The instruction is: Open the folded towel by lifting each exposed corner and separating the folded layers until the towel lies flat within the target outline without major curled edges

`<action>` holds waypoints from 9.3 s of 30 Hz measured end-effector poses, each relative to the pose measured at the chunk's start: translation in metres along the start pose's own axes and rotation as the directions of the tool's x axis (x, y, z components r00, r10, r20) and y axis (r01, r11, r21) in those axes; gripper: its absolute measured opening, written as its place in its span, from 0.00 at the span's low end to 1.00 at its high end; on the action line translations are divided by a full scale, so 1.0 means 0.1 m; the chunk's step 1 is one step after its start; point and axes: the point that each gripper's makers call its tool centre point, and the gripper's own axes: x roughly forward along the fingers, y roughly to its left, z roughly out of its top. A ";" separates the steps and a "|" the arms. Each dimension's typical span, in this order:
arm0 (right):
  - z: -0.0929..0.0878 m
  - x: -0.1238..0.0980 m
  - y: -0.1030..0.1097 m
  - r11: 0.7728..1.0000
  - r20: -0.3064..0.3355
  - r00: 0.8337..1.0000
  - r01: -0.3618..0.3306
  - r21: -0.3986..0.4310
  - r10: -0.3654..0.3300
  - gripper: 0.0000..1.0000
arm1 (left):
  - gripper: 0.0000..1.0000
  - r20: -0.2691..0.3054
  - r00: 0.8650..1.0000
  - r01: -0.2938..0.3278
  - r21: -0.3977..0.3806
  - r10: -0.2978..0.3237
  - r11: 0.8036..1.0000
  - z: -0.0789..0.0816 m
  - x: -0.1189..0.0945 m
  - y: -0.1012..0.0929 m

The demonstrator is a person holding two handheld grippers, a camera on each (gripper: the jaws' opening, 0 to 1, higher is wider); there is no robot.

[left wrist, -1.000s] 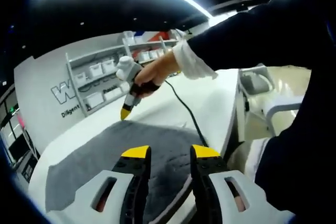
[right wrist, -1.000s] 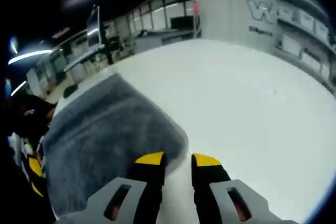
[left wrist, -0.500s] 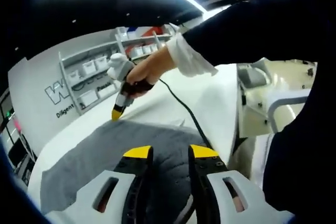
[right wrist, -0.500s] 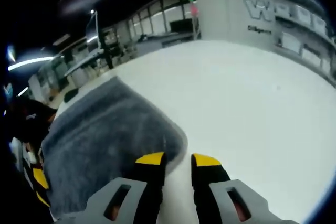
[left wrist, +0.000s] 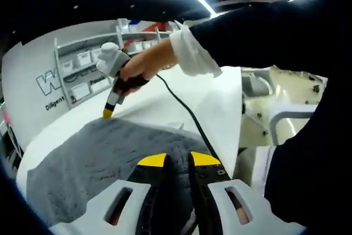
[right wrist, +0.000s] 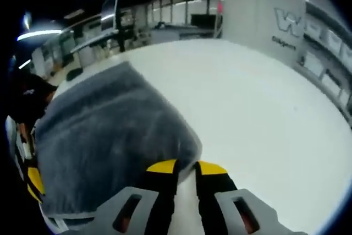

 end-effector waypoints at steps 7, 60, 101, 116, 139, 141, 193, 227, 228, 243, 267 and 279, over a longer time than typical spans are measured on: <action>-0.02 0.01 0.09 0.994 -0.070 0.997 0.019 -0.108 -0.027 0.03 | 0.11 -0.006 0.999 0.041 -0.043 -0.041 0.998 -0.02 0.02 -0.01; -0.47 -0.45 -0.27 0.961 -0.222 0.963 0.092 -0.261 -0.153 0.00 | 0.01 -0.030 0.990 0.133 -0.075 -0.136 0.988 0.32 0.41 -0.36; -1.12 -1.16 -1.01 0.946 -0.210 0.946 0.189 -0.264 -0.248 0.00 | 0.02 0.003 0.967 0.255 -0.029 -0.255 0.966 0.87 1.25 -0.89; -1.28 -1.40 -1.27 0.931 -0.220 0.923 0.258 -0.259 -0.317 0.00 | 0.02 0.022 0.958 0.286 -0.034 -0.285 0.958 1.11 1.55 -1.05; -1.48 -1.62 -1.58 0.918 -0.199 0.909 0.317 -0.239 -0.366 0.00 | 0.02 0.036 0.950 0.312 -0.040 -0.311 0.949 1.34 1.95 -1.20; -1.52 -1.65 -1.63 0.915 -0.206 0.905 0.323 -0.240 -0.374 0.01 | 0.02 0.038 0.949 0.313 -0.039 -0.311 0.949 1.36 1.98 -1.22; -1.36 -1.93 -1.80 0.883 -0.059 0.884 0.466 0.052 -0.463 0.02 | 0.03 0.115 0.963 0.259 -0.134 -0.244 0.957 1.40 1.93 -1.01; -0.41 -1.80 -1.58 0.893 -0.023 0.893 0.450 -0.014 -0.450 0.00 | 0.03 0.209 0.971 0.151 -0.164 -0.115 0.975 1.48 1.08 -0.42; -0.37 -1.79 -1.57 0.895 -0.018 0.895 0.446 -0.015 -0.446 0.00 | 0.03 0.211 0.971 0.151 -0.168 -0.115 0.974 1.47 1.05 -0.42; -0.01 -1.70 -1.11 0.875 0.071 0.878 0.478 -0.080 -0.474 0.00 | 0.03 0.293 0.955 0.110 -0.235 -0.037 0.966 1.48 0.58 -0.11; 0.41 -1.27 -0.65 0.911 0.108 0.909 0.409 -0.051 -0.402 0.00 | 0.03 0.306 0.952 0.048 -0.230 0.026 0.972 1.31 0.00 0.18; 0.76 -1.10 -0.38 0.903 0.115 0.910 0.411 -0.128 -0.398 0.00 | 0.03 0.318 0.946 0.009 -0.209 0.059 0.978 1.20 -0.31 0.42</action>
